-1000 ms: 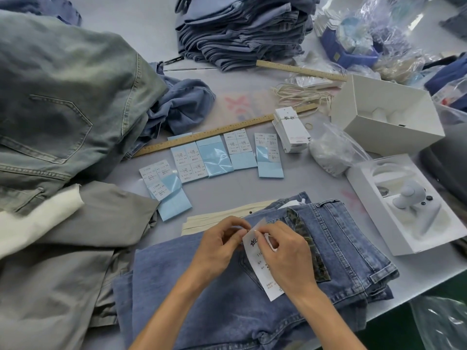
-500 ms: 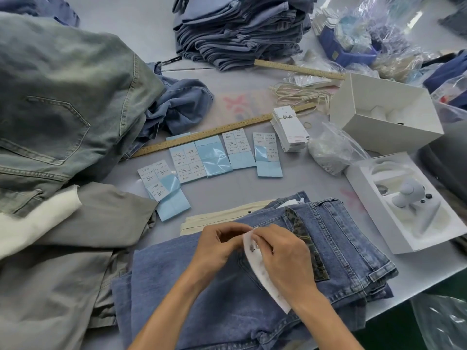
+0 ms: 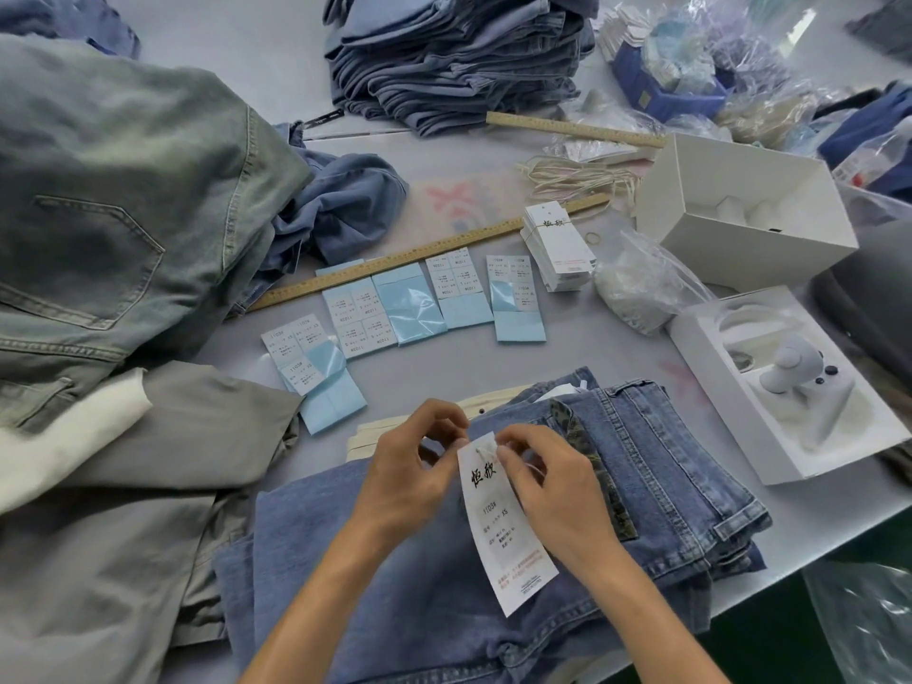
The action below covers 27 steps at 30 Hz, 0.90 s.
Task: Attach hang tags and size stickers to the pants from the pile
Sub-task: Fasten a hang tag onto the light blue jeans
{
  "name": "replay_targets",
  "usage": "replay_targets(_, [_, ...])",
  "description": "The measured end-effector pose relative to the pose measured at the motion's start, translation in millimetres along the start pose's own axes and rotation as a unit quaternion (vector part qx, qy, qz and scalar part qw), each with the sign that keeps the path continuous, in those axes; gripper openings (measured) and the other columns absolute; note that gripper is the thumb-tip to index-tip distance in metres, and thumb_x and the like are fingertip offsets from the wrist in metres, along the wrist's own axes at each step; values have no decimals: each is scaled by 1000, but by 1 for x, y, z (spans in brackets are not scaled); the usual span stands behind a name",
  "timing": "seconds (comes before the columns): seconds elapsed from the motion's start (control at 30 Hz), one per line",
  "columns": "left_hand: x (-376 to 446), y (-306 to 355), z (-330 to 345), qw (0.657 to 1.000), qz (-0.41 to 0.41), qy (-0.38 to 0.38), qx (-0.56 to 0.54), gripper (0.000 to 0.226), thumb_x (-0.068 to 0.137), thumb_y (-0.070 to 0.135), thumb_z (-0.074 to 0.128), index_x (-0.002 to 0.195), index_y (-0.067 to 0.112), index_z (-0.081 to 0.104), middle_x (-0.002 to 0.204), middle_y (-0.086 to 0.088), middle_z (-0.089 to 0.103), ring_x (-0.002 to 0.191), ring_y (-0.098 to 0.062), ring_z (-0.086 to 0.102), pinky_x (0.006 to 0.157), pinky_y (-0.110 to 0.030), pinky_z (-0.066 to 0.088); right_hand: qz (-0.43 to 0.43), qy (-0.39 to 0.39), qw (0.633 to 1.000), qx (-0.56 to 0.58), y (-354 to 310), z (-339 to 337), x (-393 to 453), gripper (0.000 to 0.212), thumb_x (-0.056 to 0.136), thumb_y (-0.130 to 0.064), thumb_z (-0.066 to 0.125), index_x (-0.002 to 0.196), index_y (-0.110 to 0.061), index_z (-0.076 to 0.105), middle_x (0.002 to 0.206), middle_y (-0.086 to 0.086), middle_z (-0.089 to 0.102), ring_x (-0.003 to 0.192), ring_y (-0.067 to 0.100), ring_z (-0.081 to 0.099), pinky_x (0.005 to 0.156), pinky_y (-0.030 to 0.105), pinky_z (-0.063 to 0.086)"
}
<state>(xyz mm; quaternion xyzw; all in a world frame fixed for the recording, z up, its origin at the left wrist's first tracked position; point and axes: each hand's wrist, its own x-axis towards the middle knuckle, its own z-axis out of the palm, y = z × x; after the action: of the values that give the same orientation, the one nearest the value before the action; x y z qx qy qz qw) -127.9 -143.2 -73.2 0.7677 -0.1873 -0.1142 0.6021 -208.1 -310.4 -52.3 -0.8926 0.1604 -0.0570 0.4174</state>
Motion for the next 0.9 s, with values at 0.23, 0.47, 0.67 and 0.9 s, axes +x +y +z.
replay_targets(0.23, [13, 26, -10, 991, 108, -9, 74, 26, 90, 12, 70, 102, 34, 61, 89, 14, 68, 85, -12, 68, 68, -22, 53, 63, -21, 961, 268, -27, 1, 4, 19, 101, -32, 59, 111, -39, 73, 106, -7, 62, 77, 10, 63, 72, 23, 51])
replay_targets(0.47, [21, 43, -10, 998, 59, 1, -7, 32, 88, 6, 78, 97, 32, 64, 93, 10, 71, 92, -21, 71, 72, -38, 58, 48, 25, 980, 192, -41, -10, 4, 7, 91, -23, 76, 85, -27, 77, 85, -6, 67, 78, 13, 64, 71, 25, 51])
replay_targets(0.67, [64, 51, 35, 998, 13, -26, -47, 17, 96, 14, 70, 105, 28, 72, 88, 8, 75, 88, -13, 72, 75, -29, 58, 101, 84, 940, 315, -51, -72, 0, 10, 93, -23, 72, 86, -19, 76, 72, 4, 69, 63, 11, 62, 56, 26, 52])
replay_targets(0.9, [127, 53, 133, 939, -17, -260, 223, 31, 94, 42, 69, 116, 21, 73, 107, 2, 73, 100, -18, 66, 90, -34, 53, 233, 96, 930, 266, -6, -150, 33, 14, 92, -5, 68, 79, -1, 73, 58, -2, 65, 48, 8, 53, 46, 14, 41])
